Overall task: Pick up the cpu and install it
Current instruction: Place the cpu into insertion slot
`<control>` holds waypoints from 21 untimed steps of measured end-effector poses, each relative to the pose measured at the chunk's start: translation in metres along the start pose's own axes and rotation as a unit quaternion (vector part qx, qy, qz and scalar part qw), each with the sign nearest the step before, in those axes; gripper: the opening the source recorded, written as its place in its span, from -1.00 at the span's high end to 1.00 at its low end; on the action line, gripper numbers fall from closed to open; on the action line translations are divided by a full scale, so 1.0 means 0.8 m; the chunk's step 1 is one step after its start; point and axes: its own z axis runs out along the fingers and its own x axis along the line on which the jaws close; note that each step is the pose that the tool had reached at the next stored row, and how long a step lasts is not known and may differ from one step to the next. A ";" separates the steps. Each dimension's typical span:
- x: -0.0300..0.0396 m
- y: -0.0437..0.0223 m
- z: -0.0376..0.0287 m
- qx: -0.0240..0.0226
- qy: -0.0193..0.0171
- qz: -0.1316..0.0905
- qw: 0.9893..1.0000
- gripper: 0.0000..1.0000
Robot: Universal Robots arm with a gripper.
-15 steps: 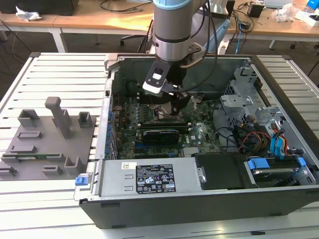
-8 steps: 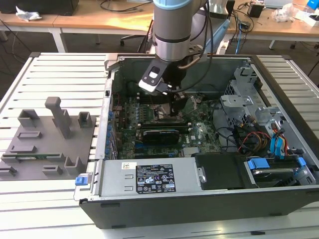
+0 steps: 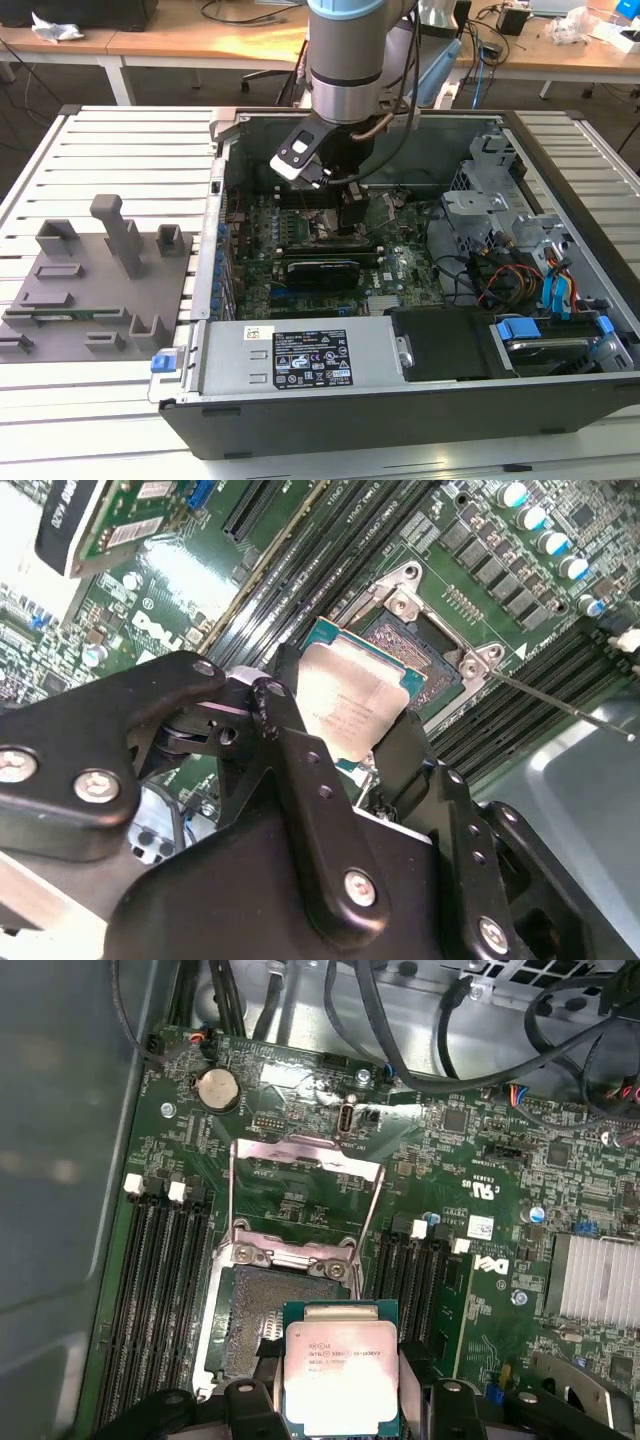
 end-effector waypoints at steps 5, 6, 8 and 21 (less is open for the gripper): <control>0.0020 0.0003 0.0001 0.000 0.000 0.000 1.000 -0.09; 0.0049 0.0009 -0.0001 0.000 0.000 0.000 1.000 -0.09; 0.0113 0.0020 -0.0004 0.000 0.000 0.000 1.000 -0.09; 0.0208 0.0027 0.0138 0.002 0.000 0.043 0.999 -0.09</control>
